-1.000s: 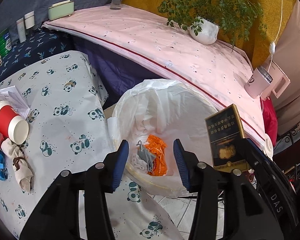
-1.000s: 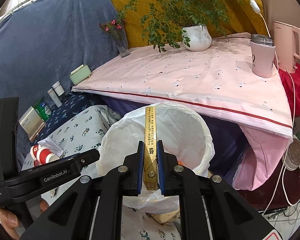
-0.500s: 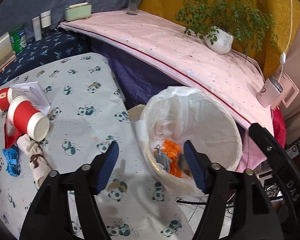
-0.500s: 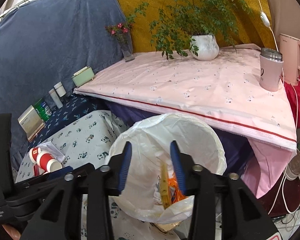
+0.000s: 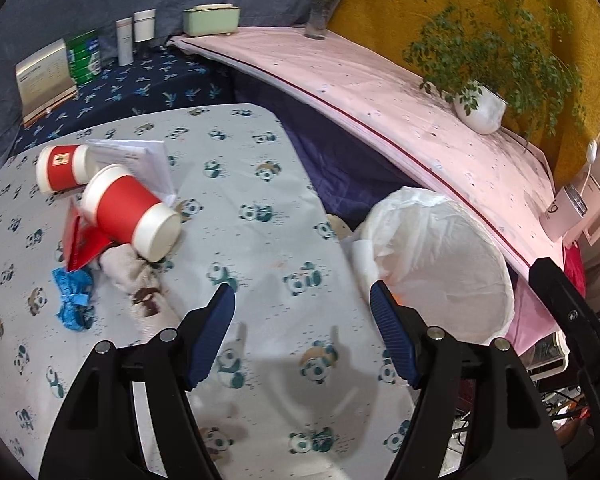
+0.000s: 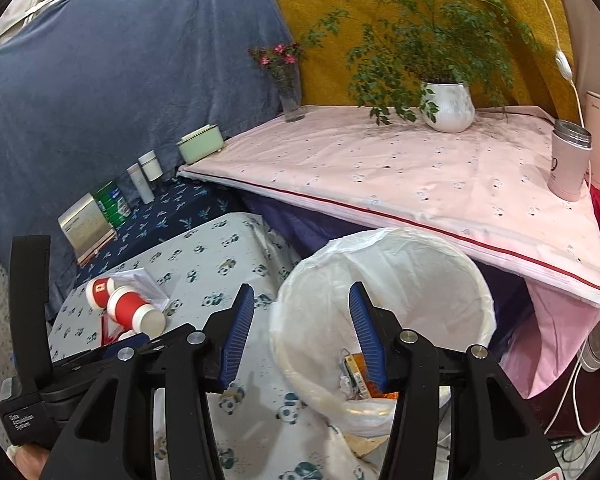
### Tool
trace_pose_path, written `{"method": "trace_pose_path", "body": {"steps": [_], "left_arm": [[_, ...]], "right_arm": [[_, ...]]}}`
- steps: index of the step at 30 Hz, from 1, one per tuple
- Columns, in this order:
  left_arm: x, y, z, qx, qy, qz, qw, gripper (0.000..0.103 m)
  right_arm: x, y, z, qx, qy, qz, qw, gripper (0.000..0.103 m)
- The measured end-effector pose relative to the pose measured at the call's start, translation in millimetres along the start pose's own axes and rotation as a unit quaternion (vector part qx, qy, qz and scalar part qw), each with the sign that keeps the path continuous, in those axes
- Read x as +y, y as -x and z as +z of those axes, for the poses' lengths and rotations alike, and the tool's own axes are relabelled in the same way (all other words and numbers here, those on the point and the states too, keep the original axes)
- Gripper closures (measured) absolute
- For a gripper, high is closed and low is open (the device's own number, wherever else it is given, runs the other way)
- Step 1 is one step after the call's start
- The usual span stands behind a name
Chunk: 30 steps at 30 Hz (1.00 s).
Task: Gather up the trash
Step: 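Open both tools over the bin to drop the cloth and gold box, then move both open tools back to the table pile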
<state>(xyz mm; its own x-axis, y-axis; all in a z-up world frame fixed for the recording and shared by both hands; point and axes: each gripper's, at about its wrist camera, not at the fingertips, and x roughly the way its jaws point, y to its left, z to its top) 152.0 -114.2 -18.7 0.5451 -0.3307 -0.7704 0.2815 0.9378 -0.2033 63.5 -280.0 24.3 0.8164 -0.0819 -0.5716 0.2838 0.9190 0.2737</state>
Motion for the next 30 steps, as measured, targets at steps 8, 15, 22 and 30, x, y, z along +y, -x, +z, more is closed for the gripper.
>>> {"method": "trace_pose_path", "body": {"steps": [8,15,22,30], "left_arm": [[41.6,19.5,-4.1,-0.013,0.033,0.026,0.9990,0.036],[77.3,33.5,-11.1,-0.022,0.057,0.047,0.9970,0.037],[112.1,40.1,-20.3,-0.023,0.079,0.069,0.9942,0.036],[148.2,39.8,-29.8,-0.018,0.100,0.092,0.9906,0.036]], "right_arm": [[44.1,2.4,-6.3,0.008,0.028,0.026,0.999,0.054],[78.4,3.3,-14.9,0.015,0.051,0.044,0.998,0.048],[106.9,-3.1,-25.7,0.031,0.068,0.059,0.996,0.047],[135.3,-16.7,-38.1,0.049,0.088,0.074,0.992,0.047]]}}
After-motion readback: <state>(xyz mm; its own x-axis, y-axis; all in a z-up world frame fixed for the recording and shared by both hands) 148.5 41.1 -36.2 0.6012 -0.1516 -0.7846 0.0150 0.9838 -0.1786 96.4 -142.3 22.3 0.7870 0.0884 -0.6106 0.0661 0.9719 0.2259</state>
